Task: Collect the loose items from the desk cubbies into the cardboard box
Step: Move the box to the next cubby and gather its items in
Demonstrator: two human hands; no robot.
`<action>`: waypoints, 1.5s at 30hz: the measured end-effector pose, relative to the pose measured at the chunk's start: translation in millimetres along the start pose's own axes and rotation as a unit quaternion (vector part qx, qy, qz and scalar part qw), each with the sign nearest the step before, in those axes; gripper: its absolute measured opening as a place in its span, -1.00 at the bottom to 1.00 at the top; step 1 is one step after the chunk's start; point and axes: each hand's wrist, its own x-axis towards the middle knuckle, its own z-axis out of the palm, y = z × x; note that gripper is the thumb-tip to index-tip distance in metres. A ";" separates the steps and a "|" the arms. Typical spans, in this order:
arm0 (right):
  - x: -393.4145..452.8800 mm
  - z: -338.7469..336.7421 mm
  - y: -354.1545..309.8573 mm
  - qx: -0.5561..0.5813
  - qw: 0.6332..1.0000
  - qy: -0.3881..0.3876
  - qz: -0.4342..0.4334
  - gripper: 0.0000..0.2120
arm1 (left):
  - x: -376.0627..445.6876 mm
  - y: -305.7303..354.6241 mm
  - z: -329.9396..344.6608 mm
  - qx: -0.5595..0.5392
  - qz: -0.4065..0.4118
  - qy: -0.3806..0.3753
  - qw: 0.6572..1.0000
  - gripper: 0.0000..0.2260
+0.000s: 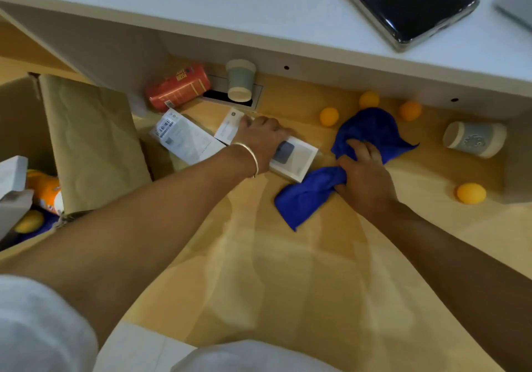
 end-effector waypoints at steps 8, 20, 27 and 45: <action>-47.4 -26.5 -12.3 0.074 0.993 0.087 0.004 -0.73 | -51.3 10.9 -26.7 -0.002 0.072 0.087 0.994 -0.32; -81.8 -132.9 -159.1 0.141 0.951 0.244 -0.128 -0.74 | -219.0 -60.5 -109.4 0.036 0.008 0.261 0.965 -0.33; -65.5 -164.3 -288.3 0.163 0.925 0.249 -0.237 -0.71 | -331.6 -164.0 -111.0 0.027 -0.087 0.284 0.954 -0.33; -26.7 -103.4 -412.8 0.086 0.933 0.052 -0.345 -0.48 | -431.5 -261.6 4.5 -0.066 -0.316 0.082 0.943 -0.14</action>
